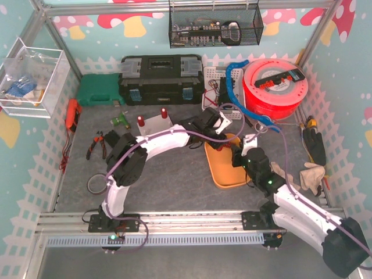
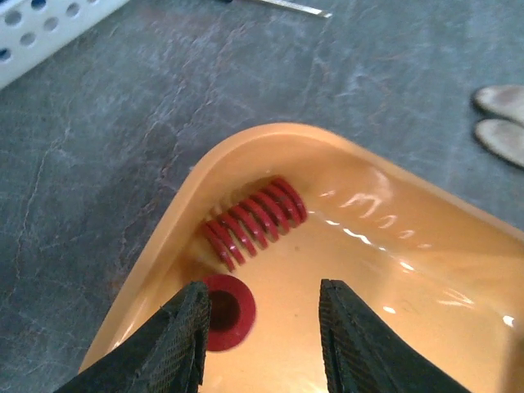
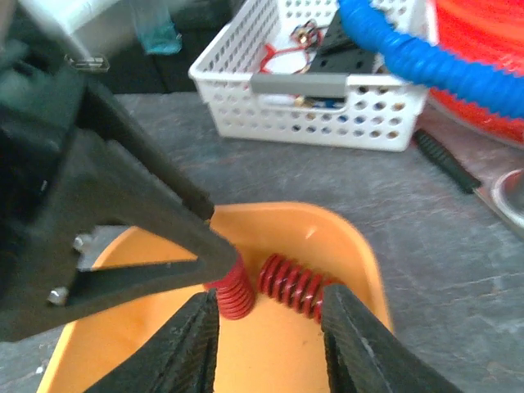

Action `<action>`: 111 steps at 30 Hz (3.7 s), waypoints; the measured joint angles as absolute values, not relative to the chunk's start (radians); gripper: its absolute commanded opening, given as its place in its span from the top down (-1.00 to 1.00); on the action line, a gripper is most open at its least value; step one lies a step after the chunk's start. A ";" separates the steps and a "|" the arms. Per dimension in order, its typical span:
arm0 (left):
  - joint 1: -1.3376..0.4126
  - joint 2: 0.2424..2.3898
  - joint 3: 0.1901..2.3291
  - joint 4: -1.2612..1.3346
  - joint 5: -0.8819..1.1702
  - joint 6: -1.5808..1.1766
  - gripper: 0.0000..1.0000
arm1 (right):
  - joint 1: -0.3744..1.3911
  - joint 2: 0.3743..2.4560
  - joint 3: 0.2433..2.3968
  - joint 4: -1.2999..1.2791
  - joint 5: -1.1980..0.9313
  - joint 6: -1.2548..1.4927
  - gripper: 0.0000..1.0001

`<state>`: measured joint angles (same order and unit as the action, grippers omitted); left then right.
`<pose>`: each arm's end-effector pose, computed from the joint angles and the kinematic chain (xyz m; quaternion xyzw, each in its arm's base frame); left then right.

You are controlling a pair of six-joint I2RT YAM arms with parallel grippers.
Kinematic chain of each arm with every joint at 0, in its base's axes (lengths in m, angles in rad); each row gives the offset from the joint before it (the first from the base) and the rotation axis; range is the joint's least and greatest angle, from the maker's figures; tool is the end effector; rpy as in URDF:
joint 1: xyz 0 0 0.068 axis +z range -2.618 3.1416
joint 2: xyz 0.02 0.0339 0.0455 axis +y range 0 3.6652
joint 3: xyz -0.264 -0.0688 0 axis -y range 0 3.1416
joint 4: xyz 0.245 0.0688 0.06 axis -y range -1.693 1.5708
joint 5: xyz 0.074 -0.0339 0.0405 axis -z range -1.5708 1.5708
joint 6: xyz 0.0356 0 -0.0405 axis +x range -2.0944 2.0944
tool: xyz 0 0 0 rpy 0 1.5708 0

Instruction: Install the large spring

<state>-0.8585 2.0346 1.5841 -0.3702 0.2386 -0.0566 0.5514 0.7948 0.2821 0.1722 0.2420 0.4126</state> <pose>0.2935 -0.3528 0.2175 0.4007 0.8336 -0.2600 0.2774 0.1581 0.0872 0.1978 0.0133 0.8136 0.1782 0.5533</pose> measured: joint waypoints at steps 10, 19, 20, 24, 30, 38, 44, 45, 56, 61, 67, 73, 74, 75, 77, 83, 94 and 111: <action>-0.874 2.115 1.598 -0.370 0.098 -0.086 0.03 | 0.536 0.579 0.229 0.131 0.439 0.466 -0.53; -0.881 2.135 1.632 -0.370 0.085 -0.105 0.04 | 0.536 0.512 0.191 0.120 0.468 0.468 -0.63; -0.881 2.139 1.632 -0.370 0.085 -0.106 0.05 | 0.536 0.512 0.191 0.120 0.468 0.468 -0.63; -0.884 2.160 1.632 -0.373 0.082 -0.117 0.12 | 0.536 0.512 0.186 0.121 0.466 0.469 -0.63; -0.887 2.186 1.632 -0.371 0.074 -0.128 0.40 | 0.536 0.509 0.177 0.121 0.455 0.468 -0.63; -0.891 2.187 1.633 -0.366 0.066 -0.127 0.76 | 0.536 0.457 0.157 0.120 0.450 0.460 -0.63; -0.896 2.171 1.625 -0.382 0.068 -0.128 0.80 | 0.536 0.441 0.151 0.120 0.449 0.460 -0.73; -0.897 2.164 1.623 -0.386 0.070 -0.128 0.81 | 0.536 0.442 0.151 0.120 0.448 0.459 -0.75; -0.905 1.990 1.621 -0.398 0.098 -0.147 0.87 | 0.536 0.473 0.198 0.110 0.377 0.443 -0.97; -0.905 1.902 1.620 -0.392 0.078 -0.151 0.87 | 0.536 0.508 0.260 0.110 0.350 0.442 -0.97; -0.879 1.797 1.565 -0.376 0.026 -0.156 0.88 | 0.536 0.590 0.344 0.122 0.293 0.429 -0.97; -0.794 1.699 1.457 -0.361 -0.039 -0.175 0.85 | 0.536 0.757 0.387 0.178 0.148 0.403 -0.97; -0.774 1.687 1.437 -0.360 -0.050 -0.182 0.85 | 0.536 0.779 0.385 0.189 0.120 0.397 -0.97; -0.753 1.675 1.418 -0.359 -0.059 -0.190 0.85 | 0.536 0.799 0.382 0.202 0.094 0.392 -0.97; -0.698 1.646 1.365 -0.354 -0.078 -0.210 0.87 | 0.537 0.832 0.374 0.228 0.051 0.385 -0.97; -0.514 1.565 1.212 -0.354 -0.151 -0.269 0.86 | 0.537 0.886 0.312 0.298 -0.035 0.370 -0.97; -0.349 1.487 1.039 -0.354 -0.198 -0.345 0.88 | 0.537 0.911 0.274 0.381 -0.092 0.371 -0.96; -0.324 1.520 1.021 -0.354 -0.178 -0.356 0.86 | 0.537 0.923 0.274 0.397 -0.099 0.371 -0.96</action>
<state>-0.3237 1.5196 1.0206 -0.3542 -0.1776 -0.3557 0.5365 0.9230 0.2741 0.3973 -0.0994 0.3710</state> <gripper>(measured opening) 0.285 0.980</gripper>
